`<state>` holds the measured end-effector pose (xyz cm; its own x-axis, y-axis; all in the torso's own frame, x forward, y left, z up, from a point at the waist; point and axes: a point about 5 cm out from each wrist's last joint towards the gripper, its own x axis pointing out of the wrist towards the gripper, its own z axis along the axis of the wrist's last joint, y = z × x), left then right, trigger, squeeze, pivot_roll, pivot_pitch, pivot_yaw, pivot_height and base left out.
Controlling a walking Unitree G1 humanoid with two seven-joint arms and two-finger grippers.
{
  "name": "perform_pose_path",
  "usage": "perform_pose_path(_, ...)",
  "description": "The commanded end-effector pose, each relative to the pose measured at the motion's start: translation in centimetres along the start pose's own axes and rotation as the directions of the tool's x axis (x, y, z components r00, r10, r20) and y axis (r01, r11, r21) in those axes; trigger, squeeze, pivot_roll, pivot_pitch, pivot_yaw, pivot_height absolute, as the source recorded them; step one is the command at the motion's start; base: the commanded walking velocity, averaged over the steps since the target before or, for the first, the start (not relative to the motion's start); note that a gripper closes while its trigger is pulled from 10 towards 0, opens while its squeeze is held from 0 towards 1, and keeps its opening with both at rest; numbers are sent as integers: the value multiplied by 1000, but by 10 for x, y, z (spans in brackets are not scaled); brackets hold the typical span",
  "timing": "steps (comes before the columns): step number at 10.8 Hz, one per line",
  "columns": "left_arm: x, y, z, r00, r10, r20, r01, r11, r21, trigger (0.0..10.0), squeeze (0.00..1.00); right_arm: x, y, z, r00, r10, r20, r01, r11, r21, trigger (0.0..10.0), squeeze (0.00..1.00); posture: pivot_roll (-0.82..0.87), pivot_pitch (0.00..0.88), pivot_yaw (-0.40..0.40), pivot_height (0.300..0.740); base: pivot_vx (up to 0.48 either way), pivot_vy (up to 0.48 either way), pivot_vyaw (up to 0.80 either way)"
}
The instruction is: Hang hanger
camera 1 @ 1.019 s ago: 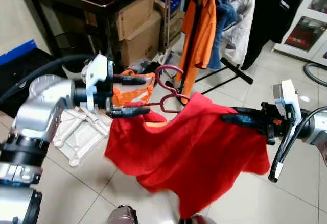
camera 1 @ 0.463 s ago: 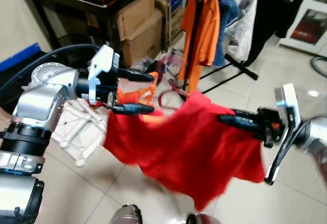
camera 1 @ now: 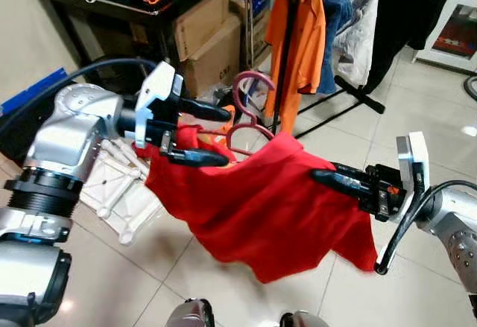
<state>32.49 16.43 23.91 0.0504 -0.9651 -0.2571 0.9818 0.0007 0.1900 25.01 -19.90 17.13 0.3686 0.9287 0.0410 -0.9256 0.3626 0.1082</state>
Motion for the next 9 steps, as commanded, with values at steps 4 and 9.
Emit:
perform_pose_path(4, 3, 10, 2, 998, -4, -60, 4, 1000, 2, 10000, 0, 7, 12, 11, 998, 44, 46, -42, 998, -37, 0, 0, -124, 86, 98, 740, 0, 0, 0)
perform_pose_path(9, 8, 14, 4, 999, -37, -41, 36, 999, -7, 4784, 0, 18, 29, 24, 990, 144, 1, -144, 984, -103, 0, 0, -137, 69, 97, 740, 0, 0, 0)
